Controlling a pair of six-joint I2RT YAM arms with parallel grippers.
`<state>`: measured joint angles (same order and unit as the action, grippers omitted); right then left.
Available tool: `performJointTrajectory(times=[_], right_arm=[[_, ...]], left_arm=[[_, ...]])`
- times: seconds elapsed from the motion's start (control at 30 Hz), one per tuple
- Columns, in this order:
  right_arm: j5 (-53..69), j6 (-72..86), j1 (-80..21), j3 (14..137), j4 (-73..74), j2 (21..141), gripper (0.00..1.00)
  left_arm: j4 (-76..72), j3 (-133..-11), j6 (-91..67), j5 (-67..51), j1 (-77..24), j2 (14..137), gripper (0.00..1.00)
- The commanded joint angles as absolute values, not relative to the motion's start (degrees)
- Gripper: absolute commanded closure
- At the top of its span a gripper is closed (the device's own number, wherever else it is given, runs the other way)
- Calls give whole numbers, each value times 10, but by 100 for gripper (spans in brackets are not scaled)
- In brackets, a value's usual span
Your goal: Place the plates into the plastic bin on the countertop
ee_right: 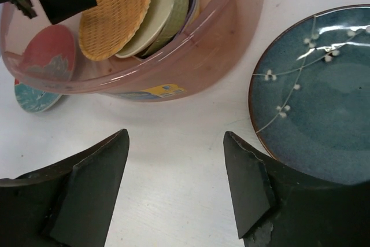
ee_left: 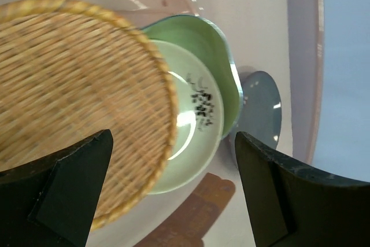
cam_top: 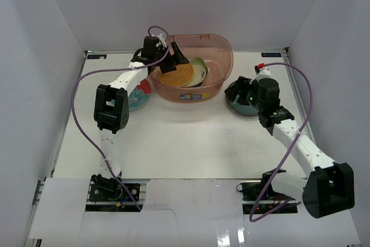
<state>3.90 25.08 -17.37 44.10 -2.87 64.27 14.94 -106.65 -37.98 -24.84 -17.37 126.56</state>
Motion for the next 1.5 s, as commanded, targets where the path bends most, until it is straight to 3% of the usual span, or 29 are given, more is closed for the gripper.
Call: performJointTrajectory(times=[0.0, 0.2, 0.37, 0.53, 0.63, 0.83, 0.9, 1.07, 1.1, 1.2, 1.3, 1.47], right_arm=[[6, 243, -157, 457, -30, 649, 26], [-49, 274, -95, 415, -31, 626, 3], [42, 354, 62, 319, -68, 620, 2], [129, 435, 135, 258, -177, 679, 5], [153, 459, 149, 245, -214, 737, 13], [221, 562, 155, 214, -433, 880, 35], [214, 609, 155, 215, -495, 930, 37], [186, 670, 154, 218, -570, 988, 71], [169, 672, 154, 215, -573, 984, 83], [140, 671, 156, 193, -570, 927, 92], [113, 643, 161, 192, -527, 829, 92], [90, 537, 153, 303, -387, 662, 92]], left_arm=[[136, -1096, -352, -257, -199, 1187, 2], [135, -1021, -348, -259, -201, 1104, 2], [127, -906, -332, -204, -206, 984, 2], [125, -748, -308, -121, -206, 832, 2], [127, -650, -316, -65, -205, 749, 2], [162, -493, -324, -9, -204, 639, 2], [181, -465, -326, 17, -203, 624, 2], [208, -416, -330, 64, -202, 595, 2], [208, -417, -330, 66, -201, 594, 2], [204, -423, -341, 67, -201, 604, 2], [196, -424, -347, 56, -204, 614, 2], [200, -432, -334, 81, -225, 604, 2]])
